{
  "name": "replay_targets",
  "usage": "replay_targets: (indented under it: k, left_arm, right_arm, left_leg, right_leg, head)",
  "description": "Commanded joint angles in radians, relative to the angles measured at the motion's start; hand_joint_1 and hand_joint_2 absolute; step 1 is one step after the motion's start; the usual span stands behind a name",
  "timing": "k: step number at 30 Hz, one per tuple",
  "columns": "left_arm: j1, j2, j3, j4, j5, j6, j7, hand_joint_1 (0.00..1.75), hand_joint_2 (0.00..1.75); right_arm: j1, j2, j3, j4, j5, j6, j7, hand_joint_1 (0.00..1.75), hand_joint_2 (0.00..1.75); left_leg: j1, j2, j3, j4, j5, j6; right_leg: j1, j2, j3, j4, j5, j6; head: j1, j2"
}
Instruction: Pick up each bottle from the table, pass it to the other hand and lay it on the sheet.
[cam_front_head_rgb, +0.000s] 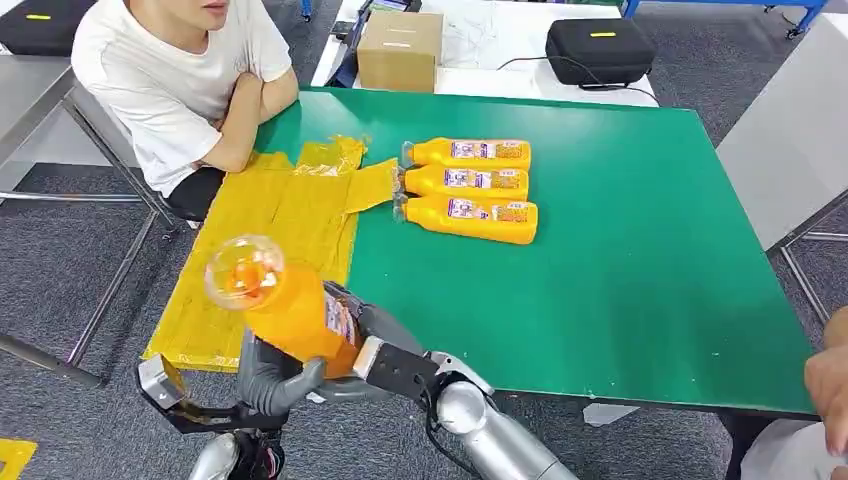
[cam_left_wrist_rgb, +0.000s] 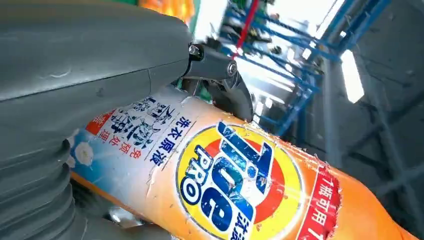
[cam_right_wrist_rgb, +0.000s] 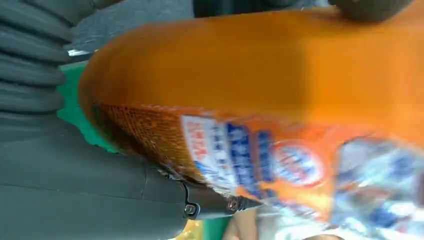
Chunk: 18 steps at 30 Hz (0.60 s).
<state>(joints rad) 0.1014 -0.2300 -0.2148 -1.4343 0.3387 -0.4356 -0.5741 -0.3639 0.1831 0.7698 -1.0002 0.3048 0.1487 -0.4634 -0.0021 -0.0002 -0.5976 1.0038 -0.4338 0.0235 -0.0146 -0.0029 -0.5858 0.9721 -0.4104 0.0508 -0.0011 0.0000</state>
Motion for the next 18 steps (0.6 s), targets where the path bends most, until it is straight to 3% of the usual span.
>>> replay_targets:
  k: [1, 8, 13, 18]
  left_arm:
    - [-0.065, -0.015, -0.104, 0.043, -0.048, -0.028, 0.013, 1.75, 1.75]
    - [-0.069, -0.008, -0.063, 0.056, -0.004, -0.038, 0.042, 1.75, 1.75]
    - [-0.090, 0.012, 0.056, 0.057, -0.116, 0.126, 0.057, 1.75, 1.75]
    - [-0.096, 0.015, 0.105, 0.065, -0.112, 0.131, 0.060, 1.75, 1.75]
  right_arm:
    - [-0.053, -0.021, 0.111, 0.183, 0.074, -0.039, 0.092, 0.00, 0.00]
    - [-0.028, -0.049, 0.083, 0.146, 0.070, -0.059, 0.084, 0.00, 0.00]
    - [0.098, -0.114, -0.032, -0.029, 0.125, -0.189, 0.040, 0.00, 0.00]
    - [0.152, -0.112, -0.099, -0.099, 0.153, -0.221, 0.034, 0.00, 0.00]
  left_leg:
    - [0.001, -0.004, 0.005, -0.001, -0.001, -0.001]
    - [0.001, -0.004, 0.002, -0.001, -0.001, -0.001]
    - [0.001, -0.007, 0.004, -0.001, -0.001, -0.002]
    - [0.001, -0.004, 0.002, 0.000, -0.002, -0.002]
  right_leg:
    - [0.001, -0.004, 0.006, -0.001, -0.002, -0.002]
    - [0.001, -0.002, 0.004, -0.001, -0.001, -0.001]
    - [0.001, -0.007, 0.006, -0.002, -0.002, -0.002]
    - [0.001, -0.002, 0.004, 0.000, -0.002, -0.002]
  head:
    - [0.000, 0.000]
    - [0.002, 0.000]
    - [0.002, 0.000]
    - [0.002, 0.000]
